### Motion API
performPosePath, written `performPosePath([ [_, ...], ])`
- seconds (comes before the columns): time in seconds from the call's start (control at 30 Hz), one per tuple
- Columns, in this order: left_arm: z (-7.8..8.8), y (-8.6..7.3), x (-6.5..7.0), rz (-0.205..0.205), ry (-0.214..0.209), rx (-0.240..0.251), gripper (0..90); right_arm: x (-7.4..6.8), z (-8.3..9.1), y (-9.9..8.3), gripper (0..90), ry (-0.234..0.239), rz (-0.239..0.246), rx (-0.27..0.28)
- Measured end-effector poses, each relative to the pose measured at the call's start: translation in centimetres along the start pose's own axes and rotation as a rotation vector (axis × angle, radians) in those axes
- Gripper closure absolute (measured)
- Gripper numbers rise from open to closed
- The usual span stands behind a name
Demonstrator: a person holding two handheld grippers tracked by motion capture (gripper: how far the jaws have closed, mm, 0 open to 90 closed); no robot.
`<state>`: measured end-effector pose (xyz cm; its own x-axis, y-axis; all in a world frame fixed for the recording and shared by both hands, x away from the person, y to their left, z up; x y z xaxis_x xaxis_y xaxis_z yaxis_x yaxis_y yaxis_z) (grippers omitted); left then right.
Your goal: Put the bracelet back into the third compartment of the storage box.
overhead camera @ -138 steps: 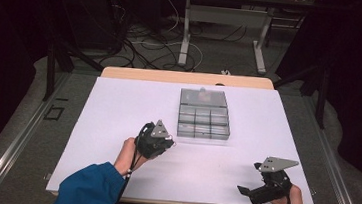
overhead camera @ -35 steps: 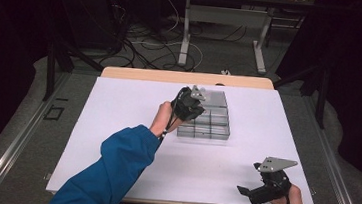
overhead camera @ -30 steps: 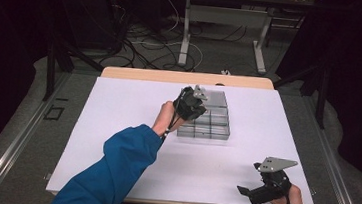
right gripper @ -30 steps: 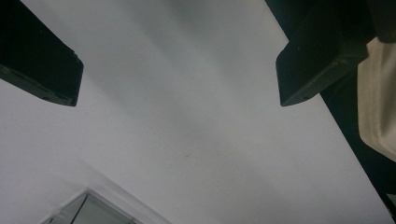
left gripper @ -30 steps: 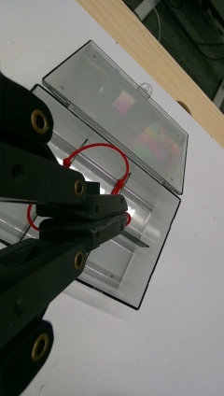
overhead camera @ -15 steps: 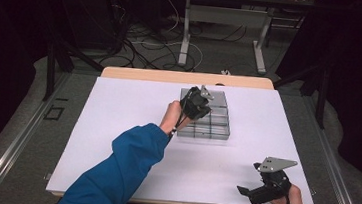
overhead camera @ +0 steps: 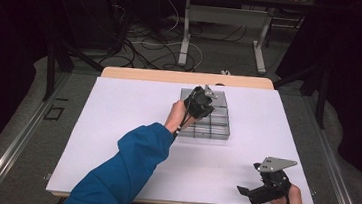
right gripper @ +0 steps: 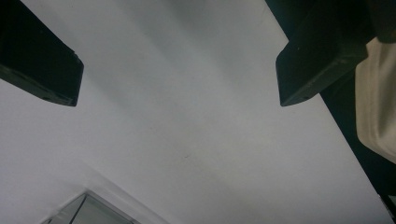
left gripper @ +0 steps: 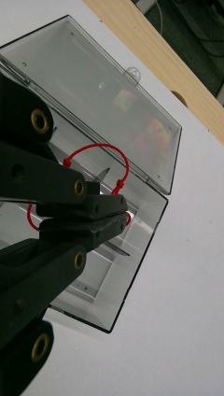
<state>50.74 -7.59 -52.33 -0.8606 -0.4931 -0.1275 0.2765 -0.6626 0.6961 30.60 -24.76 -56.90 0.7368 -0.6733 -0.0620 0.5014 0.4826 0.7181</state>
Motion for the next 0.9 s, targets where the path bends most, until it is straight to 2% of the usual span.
performPosePath([
  [0.1, -0.4, 0.0, -0.1, -0.015, 0.001, -0.008, 89.3, 0.0, 0.0, 0.0, 0.4, -0.001, -0.001, 0.000],
  [0.13, -0.6, 0.0, 0.0, 0.001, 0.004, 0.002, 89.3, 0.0, 0.0, 0.0, 0.4, 0.000, 0.000, 0.000],
  [0.2, -0.7, 0.0, -0.1, -0.004, -0.001, -0.007, 89.3, 0.0, 0.0, 0.0, 0.4, 0.006, 0.001, -0.005],
  [0.27, -0.9, 0.1, -0.1, 0.007, -0.002, -0.004, 89.3, 0.0, 0.0, 0.0, 0.4, 0.005, 0.002, -0.004],
  [0.9, -2.3, 0.7, 0.7, -0.006, -0.020, -0.013, 89.3, 0.0, 0.0, 0.0, 0.5, 0.005, 0.000, -0.005],
])
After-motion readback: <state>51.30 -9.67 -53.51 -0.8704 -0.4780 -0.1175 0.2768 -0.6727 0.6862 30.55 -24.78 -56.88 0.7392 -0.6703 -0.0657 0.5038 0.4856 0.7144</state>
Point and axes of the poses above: each handheld gripper's, and its own axes: z roughly backward along the jaws, y roughly out of its top, x roughly to its right, the point moved 7 cm from there along -z, roughly forward along the jaws, and after that the axes turned 3 degrees about -z, right-handed, at the moved point
